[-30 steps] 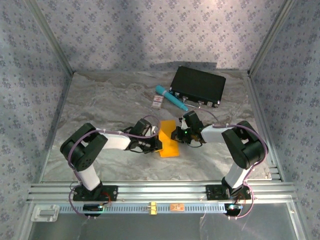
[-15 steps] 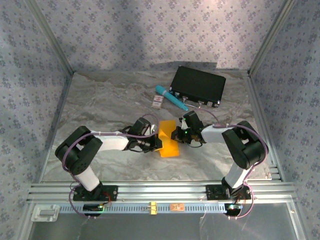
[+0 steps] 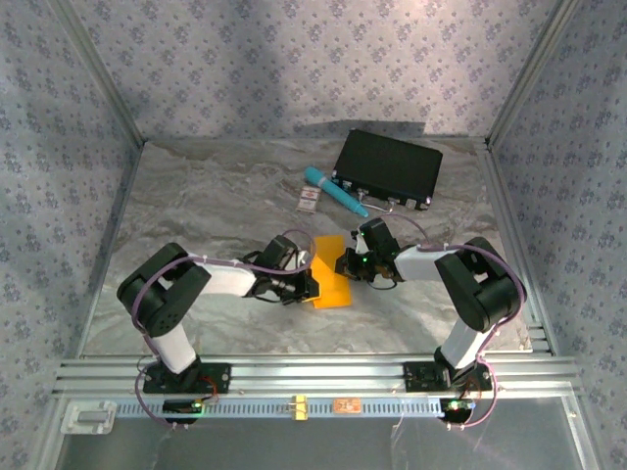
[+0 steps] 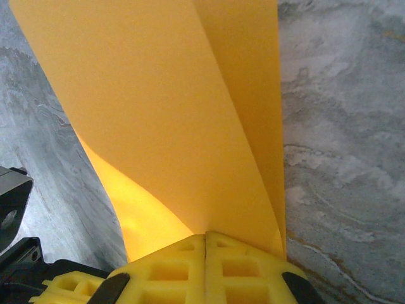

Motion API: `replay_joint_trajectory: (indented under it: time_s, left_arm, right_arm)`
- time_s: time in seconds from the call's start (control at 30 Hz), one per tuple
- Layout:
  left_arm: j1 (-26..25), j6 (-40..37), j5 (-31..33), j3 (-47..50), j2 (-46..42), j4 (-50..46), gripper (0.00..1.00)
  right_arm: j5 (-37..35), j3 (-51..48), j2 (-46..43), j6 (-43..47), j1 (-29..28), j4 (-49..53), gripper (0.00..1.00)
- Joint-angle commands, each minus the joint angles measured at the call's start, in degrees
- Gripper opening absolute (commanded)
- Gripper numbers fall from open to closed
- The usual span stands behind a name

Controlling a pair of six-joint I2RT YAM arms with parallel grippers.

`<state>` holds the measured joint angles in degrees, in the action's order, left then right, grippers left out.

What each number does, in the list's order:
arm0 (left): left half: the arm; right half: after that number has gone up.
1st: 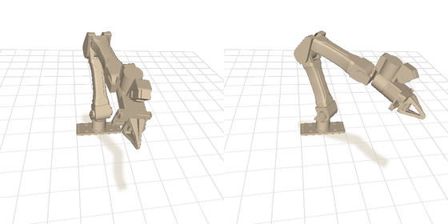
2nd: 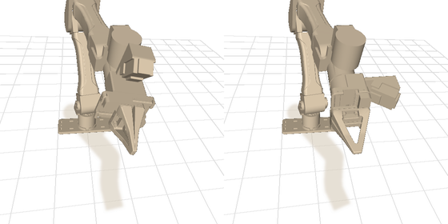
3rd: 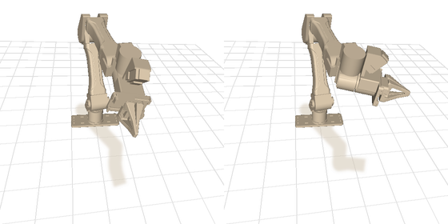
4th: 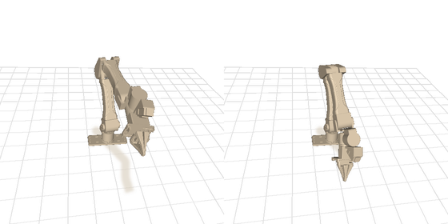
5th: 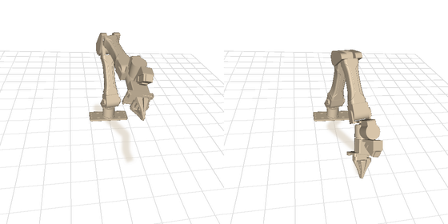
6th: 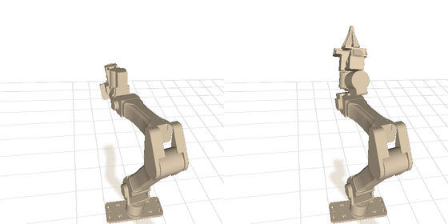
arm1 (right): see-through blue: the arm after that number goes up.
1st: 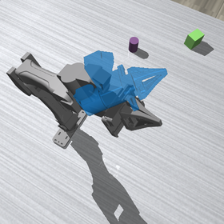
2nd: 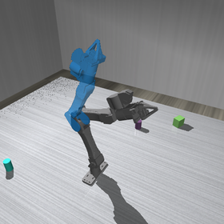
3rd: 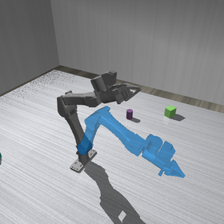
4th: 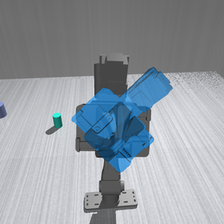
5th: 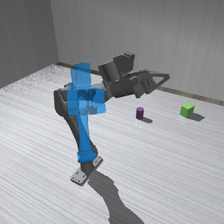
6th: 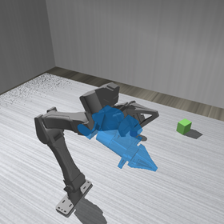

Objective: Fold a paper plane with a square sheet of paper (pick it up from the middle)
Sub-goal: First fold the square sheet of paper in half at the center of the table.

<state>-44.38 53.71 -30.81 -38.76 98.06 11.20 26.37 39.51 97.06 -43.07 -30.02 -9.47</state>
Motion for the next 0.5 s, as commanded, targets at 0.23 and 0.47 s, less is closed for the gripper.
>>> replay_joint_trajectory:
  time_s: [0.23,0.47]
  left_arm:
    - [-3.9,-6.1,3.5,-0.3,-2.7,-11.5,0.0]
    - [-4.4,-6.9,4.5,0.1,-4.1,-12.7,0.0]
  right_arm:
    - [-4.3,-2.5,1.4,-0.4,0.4,7.2,0.0]
    - [-4.3,-2.7,1.6,-0.5,0.4,7.0,0.0]
